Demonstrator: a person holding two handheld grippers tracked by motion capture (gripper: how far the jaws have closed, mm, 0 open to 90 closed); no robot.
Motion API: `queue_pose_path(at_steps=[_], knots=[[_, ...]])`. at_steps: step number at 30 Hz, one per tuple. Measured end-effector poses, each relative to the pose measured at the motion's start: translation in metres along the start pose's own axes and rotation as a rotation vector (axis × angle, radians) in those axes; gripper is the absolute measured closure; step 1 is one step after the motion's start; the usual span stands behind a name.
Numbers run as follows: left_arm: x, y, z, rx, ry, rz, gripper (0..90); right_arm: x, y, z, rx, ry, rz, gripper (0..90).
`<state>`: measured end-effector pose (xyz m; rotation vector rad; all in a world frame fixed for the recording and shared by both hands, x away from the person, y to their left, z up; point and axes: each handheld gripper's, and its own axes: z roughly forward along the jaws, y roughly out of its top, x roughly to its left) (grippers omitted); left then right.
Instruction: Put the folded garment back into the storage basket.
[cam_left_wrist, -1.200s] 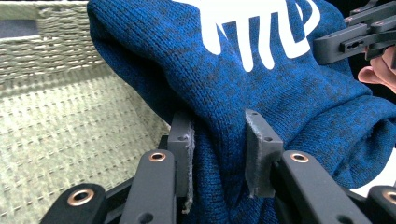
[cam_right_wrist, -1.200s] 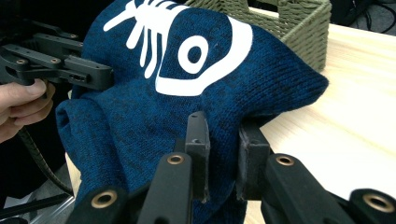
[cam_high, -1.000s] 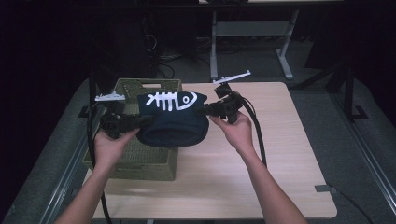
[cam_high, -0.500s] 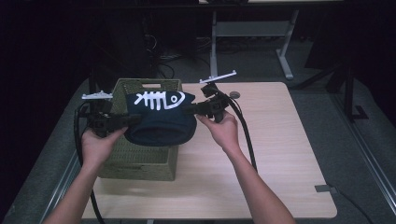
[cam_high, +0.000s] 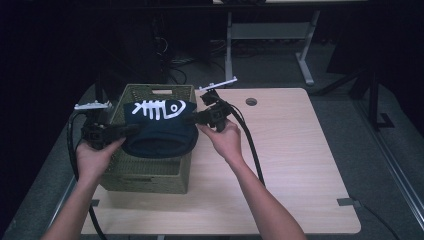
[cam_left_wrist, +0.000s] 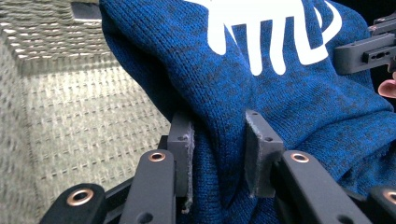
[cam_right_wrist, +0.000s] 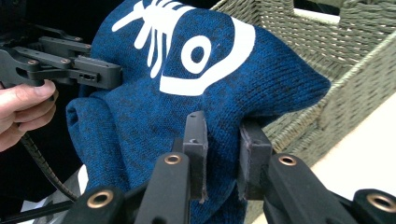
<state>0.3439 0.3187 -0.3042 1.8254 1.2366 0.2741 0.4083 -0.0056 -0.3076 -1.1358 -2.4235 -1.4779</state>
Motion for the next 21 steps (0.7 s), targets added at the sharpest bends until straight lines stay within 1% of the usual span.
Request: queue_pose_path(at_steps=[4,5,6,10,14,15,21], knots=[[0.006,-0.002,-0.004,-0.005,0.014,-0.012,67.5,0.002,0.001,0.008,0.001,0.008,0.0,75.7],[0.009,-0.004,-0.006,-0.006,0.02,-0.019,67.4,0.004,0.002,0.012,0.004,0.011,-0.001,75.7],[0.009,-0.004,-0.006,-0.006,0.02,-0.019,67.4,0.004,0.002,0.012,0.004,0.011,-0.001,75.7],[0.016,-0.007,-0.008,-0.004,0.031,-0.035,67.3,0.006,0.002,0.022,0.016,0.02,0.004,75.5],[0.021,-0.009,-0.009,0.002,0.046,-0.038,67.3,0.007,0.003,0.03,0.024,0.022,0.007,75.4],[0.024,-0.01,-0.01,0.004,0.053,-0.045,67.3,0.008,0.003,0.034,0.024,0.023,0.006,75.3],[0.031,-0.014,-0.012,0.003,0.062,-0.057,67.2,0.01,0.004,0.042,0.031,0.029,0.006,75.0]])
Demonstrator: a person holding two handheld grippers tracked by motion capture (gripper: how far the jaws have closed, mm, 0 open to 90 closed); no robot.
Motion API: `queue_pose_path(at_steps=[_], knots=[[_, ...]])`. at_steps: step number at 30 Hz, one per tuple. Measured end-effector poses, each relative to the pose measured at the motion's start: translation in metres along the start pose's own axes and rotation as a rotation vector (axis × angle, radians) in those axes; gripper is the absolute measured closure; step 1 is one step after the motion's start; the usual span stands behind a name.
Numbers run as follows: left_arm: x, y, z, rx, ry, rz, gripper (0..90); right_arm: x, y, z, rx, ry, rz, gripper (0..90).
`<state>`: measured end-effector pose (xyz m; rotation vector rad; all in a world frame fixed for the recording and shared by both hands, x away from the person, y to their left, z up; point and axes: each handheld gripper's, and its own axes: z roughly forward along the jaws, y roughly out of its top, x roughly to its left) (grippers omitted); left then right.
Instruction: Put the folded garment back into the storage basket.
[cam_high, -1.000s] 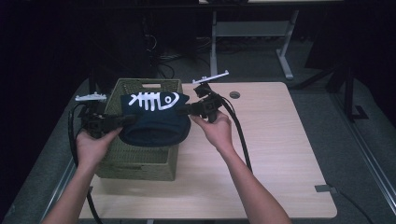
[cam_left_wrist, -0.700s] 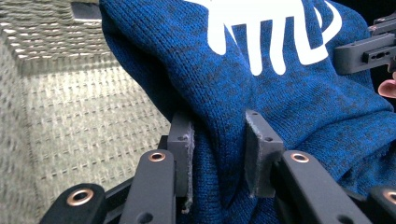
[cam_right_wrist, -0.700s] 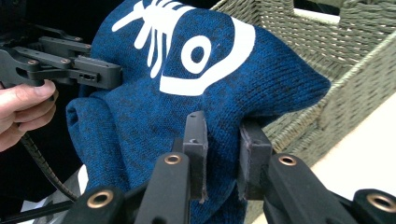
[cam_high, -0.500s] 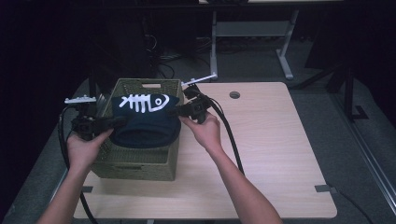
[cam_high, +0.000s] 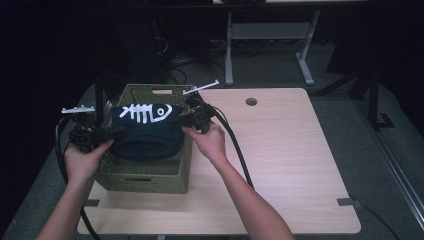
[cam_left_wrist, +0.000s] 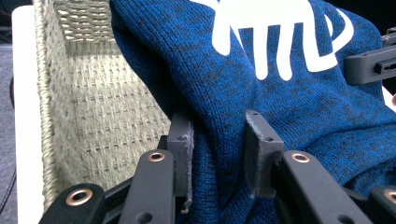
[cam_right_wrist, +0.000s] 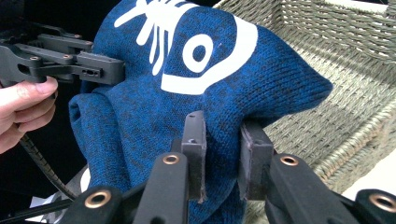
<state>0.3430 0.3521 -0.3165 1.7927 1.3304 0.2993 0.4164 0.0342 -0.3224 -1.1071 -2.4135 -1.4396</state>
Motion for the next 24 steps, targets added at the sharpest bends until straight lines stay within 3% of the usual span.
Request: queue_pose_path(at_steps=[8,24], knots=[[0.009,-0.004,0.001,-0.008,0.018,-0.015,66.4,0.0,0.001,0.013,-0.011,-0.004,0.016,74.3],[0.028,-0.013,0.013,0.03,0.068,-0.038,65.0,0.0,-0.006,0.037,0.017,-0.037,0.008,73.8]])
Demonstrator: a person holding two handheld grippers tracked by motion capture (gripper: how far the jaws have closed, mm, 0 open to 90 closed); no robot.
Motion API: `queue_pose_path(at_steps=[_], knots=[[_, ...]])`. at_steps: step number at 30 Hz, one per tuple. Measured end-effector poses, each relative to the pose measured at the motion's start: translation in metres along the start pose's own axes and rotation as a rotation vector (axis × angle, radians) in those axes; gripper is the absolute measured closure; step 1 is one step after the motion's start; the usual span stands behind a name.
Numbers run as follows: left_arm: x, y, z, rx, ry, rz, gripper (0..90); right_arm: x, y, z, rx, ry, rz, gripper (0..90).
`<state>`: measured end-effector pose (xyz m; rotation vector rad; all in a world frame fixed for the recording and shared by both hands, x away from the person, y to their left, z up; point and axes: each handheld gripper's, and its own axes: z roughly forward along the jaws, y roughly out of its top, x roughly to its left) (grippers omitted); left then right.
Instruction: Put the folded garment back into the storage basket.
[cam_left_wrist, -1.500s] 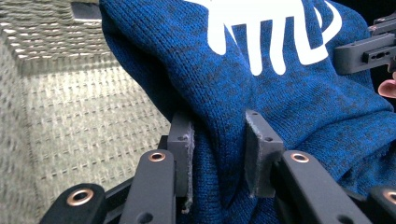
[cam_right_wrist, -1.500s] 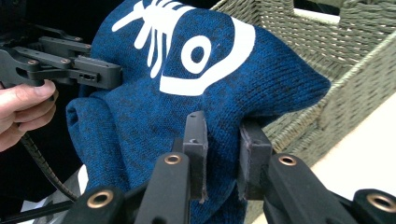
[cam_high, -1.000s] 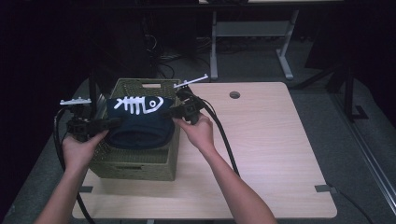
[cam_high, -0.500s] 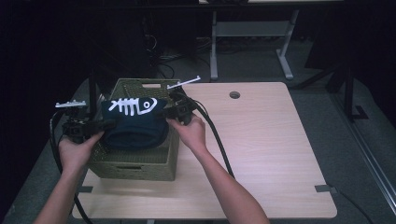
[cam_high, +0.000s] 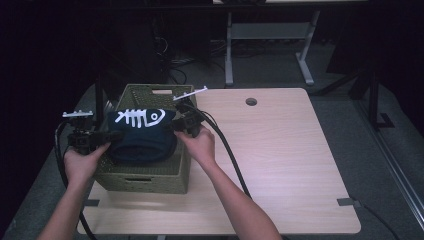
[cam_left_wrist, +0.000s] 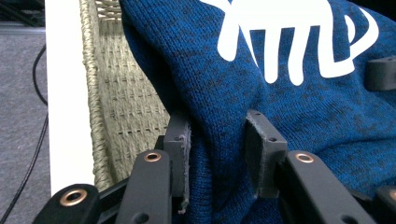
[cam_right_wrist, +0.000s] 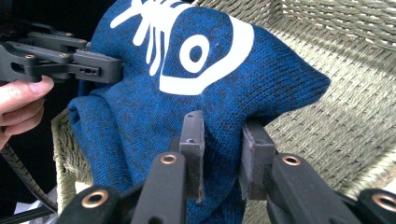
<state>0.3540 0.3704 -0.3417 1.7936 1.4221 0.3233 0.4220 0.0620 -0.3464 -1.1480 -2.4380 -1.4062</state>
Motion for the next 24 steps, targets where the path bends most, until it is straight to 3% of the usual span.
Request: queue_pose_path(at_steps=[16,24], knots=[[-0.004,0.0,0.014,0.056,0.056,0.038,63.6,-0.007,-0.01,0.008,0.027,-0.014,0.014,72.9],[-0.005,-0.001,0.02,0.092,0.082,0.058,63.9,-0.005,-0.012,0.011,0.052,-0.054,-0.014,71.4]])
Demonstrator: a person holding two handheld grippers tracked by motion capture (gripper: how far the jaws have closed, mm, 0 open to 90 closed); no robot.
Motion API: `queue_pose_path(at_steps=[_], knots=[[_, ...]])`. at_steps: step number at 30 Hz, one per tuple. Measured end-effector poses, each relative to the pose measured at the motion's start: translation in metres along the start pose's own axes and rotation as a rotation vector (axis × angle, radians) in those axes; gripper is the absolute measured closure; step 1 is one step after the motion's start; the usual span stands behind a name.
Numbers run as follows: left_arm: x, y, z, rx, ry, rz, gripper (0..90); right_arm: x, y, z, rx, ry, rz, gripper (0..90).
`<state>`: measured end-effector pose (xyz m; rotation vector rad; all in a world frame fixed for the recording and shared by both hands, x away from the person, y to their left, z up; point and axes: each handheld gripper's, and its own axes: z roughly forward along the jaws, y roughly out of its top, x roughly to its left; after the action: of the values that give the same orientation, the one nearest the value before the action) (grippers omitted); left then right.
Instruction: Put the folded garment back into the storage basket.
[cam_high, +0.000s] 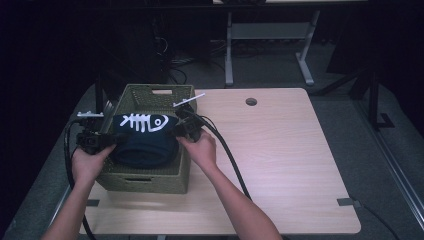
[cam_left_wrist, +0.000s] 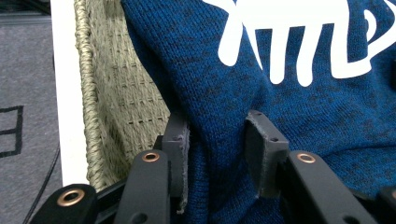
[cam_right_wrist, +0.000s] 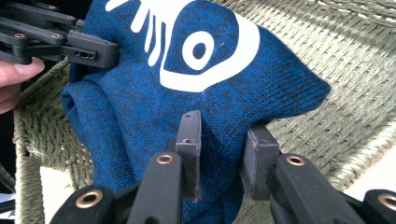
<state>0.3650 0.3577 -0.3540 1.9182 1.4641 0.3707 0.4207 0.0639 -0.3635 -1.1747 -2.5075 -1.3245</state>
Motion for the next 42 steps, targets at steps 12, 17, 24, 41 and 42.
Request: queue_pose_path(at_steps=[12,17,24,41,42], knots=[[0.0,0.001,0.005,0.009,0.08,0.01,54.3,0.001,0.0,-0.004,0.023,-0.103,-0.05,53.4],[-0.001,0.001,0.004,-0.002,0.07,0.005,54.4,0.0,0.0,-0.011,0.01,-0.112,-0.055,52.0],[-0.003,0.001,0.001,-0.021,0.054,0.006,54.2,-0.002,0.0,-0.019,-0.009,-0.07,-0.039,51.8],[-0.021,0.007,-0.01,-0.081,-0.001,0.037,50.8,-0.014,-0.006,-0.048,-0.054,0.015,-0.019,49.9],[-0.026,0.008,-0.01,-0.088,-0.008,0.04,50.5,-0.015,-0.007,-0.051,-0.053,0.014,-0.023,49.6]])
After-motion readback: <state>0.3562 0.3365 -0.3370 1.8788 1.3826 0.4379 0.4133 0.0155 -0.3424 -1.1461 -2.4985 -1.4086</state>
